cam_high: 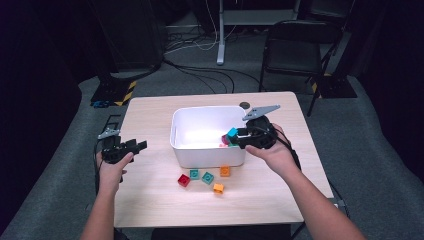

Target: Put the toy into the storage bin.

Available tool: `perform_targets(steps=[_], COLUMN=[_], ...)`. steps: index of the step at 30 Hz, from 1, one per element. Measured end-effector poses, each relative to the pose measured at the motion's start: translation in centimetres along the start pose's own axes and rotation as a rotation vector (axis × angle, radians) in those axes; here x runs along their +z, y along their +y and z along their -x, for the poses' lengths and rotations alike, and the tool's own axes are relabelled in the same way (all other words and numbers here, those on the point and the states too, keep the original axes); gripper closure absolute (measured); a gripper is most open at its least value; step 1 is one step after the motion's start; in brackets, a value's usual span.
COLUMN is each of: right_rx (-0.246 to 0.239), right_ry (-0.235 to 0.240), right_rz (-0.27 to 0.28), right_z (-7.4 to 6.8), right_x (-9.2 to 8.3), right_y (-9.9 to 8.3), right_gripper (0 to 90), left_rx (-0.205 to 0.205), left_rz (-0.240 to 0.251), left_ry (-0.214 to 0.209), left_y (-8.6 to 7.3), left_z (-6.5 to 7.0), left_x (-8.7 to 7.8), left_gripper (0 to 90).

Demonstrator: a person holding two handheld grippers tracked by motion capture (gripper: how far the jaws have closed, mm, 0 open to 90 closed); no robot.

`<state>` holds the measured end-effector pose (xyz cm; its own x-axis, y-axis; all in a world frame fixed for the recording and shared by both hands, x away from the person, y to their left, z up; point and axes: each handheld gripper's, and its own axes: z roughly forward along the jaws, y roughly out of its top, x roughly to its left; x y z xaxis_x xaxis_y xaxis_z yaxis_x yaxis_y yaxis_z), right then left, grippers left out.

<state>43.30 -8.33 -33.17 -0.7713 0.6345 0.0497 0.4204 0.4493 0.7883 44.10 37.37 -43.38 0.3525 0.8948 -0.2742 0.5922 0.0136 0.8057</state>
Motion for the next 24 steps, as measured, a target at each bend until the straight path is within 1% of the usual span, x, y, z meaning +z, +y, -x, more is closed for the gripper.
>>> perform_targets(steps=[8, 14, 17, 21, 24], right_rx=[0.016, 0.034, 0.024, 0.039, 0.032], right_ry=[-0.013, -0.034, -0.042, -0.049, -0.052], right_rz=[0.003, -0.003, -0.007, -0.013, -0.013], right_z=[0.9, 1.6, 1.8, 2.0, 2.1], right_x=[1.8, 3.3, 4.0, 5.0, 5.8], right_y=[1.1, 1.6, 1.9, 2.3, 2.7], right_gripper=[58.5, 58.5, 58.5, 58.5, 58.5], left_rx=[0.001, -0.001, 0.001, -0.002, -0.001], left_rz=[0.001, 0.000, 0.002, 0.000, -0.006], left_ry=[0.001, -0.002, -0.004, -0.006, -0.006], left_y=[0.1, 0.1, 0.0, 0.0, 0.0], left_z=[-0.1, -0.2, -0.2, -0.2, -0.2], left_x=[0.0, -0.1, 0.0, 0.1, 0.1], left_gripper=[41.5, 41.5, 41.5, 41.6, 41.5])
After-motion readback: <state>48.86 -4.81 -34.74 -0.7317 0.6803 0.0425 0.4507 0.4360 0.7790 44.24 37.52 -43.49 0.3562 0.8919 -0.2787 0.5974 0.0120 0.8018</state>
